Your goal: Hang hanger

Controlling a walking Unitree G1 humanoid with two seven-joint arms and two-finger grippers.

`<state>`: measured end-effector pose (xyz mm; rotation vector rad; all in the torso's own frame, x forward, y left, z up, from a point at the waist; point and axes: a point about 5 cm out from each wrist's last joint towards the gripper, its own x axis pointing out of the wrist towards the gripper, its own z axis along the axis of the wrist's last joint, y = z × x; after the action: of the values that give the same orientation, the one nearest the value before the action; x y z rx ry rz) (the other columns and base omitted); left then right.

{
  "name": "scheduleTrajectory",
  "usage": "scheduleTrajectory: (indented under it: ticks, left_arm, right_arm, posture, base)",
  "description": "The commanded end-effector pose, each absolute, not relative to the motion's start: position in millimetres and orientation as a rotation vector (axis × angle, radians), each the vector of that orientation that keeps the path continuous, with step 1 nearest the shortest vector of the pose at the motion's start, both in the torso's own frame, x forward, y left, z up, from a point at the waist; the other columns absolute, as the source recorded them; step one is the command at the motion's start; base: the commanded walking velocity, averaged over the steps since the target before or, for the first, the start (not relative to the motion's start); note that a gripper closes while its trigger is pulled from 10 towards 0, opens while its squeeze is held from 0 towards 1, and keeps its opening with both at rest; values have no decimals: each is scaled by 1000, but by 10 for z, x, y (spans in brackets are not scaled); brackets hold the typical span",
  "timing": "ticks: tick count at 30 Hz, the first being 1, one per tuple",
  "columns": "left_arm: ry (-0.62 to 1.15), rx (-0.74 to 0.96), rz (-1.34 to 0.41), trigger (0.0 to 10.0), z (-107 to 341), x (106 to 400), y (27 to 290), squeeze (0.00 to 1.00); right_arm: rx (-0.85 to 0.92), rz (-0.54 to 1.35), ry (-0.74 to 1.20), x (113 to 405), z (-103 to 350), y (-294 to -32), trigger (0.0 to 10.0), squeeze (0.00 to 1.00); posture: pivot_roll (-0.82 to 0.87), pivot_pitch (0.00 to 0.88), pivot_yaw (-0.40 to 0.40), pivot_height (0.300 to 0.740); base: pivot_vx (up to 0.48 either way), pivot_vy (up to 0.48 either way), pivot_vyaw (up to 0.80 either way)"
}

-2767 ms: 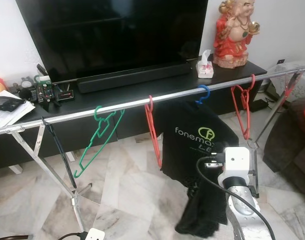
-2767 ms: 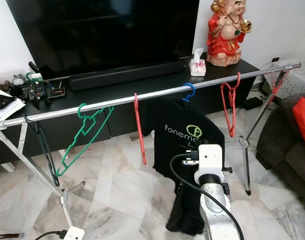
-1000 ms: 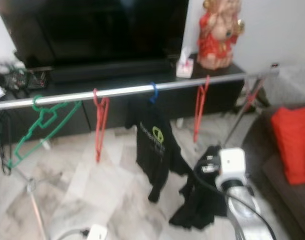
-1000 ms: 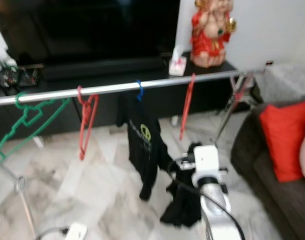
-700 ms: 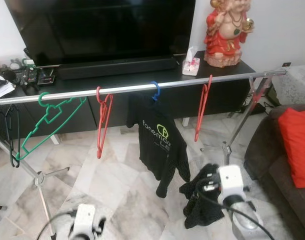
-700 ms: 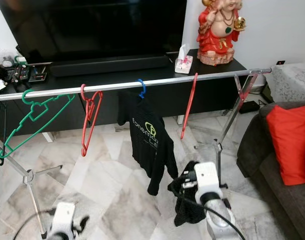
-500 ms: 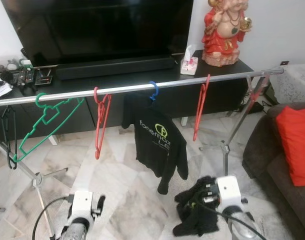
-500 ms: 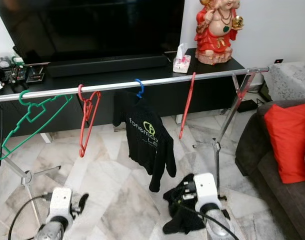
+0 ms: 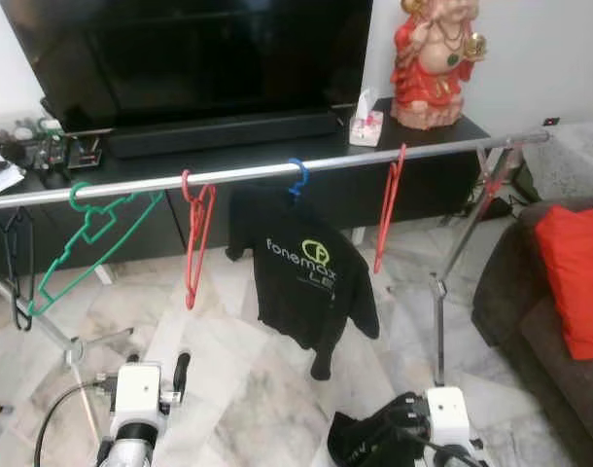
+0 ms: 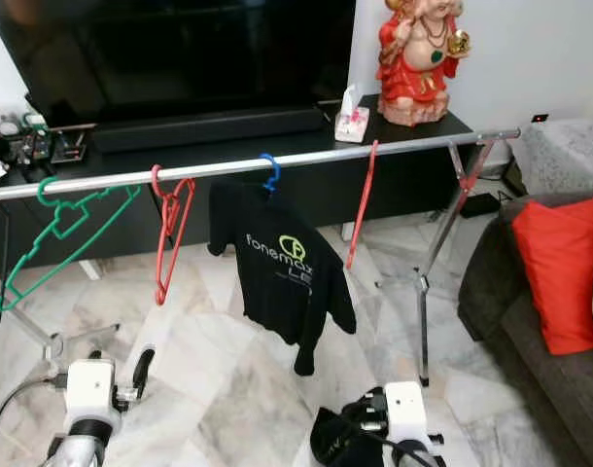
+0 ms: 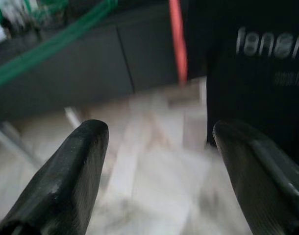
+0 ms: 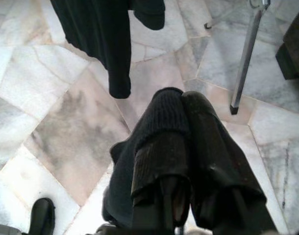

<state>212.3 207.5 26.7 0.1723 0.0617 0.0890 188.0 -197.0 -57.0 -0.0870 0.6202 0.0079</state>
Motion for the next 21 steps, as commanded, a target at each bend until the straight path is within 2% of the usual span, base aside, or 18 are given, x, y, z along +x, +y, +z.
scheduleTrajectory:
  ticks: [1, 8, 21]
  left_arm:
    - [34, 175, 81, 10000, 349, 2169, 2048, 0]
    - [-50, 161, 55, 10000, 593, 2362, 1983, 0]
    - [-44, 139, 56, 10000, 704, 2452, 1940, 0]
  right_arm:
    - [-92, 11, 603, 1893, -565, -1936, 10000, 0]
    - [-80, -33, 586, 1848, -585, -1985, 10000, 0]
    - [-97, -102, 536, 1900, -537, -2112, 10000, 0]
  posture:
    - [-116, 0, 24, 740]
    - [-123, 0, 33, 740]
    - [-124, 0, 36, 740]
  base:
    - [0, 0, 0]
    - [0, 0, 0]
    - [255, 0, 0]
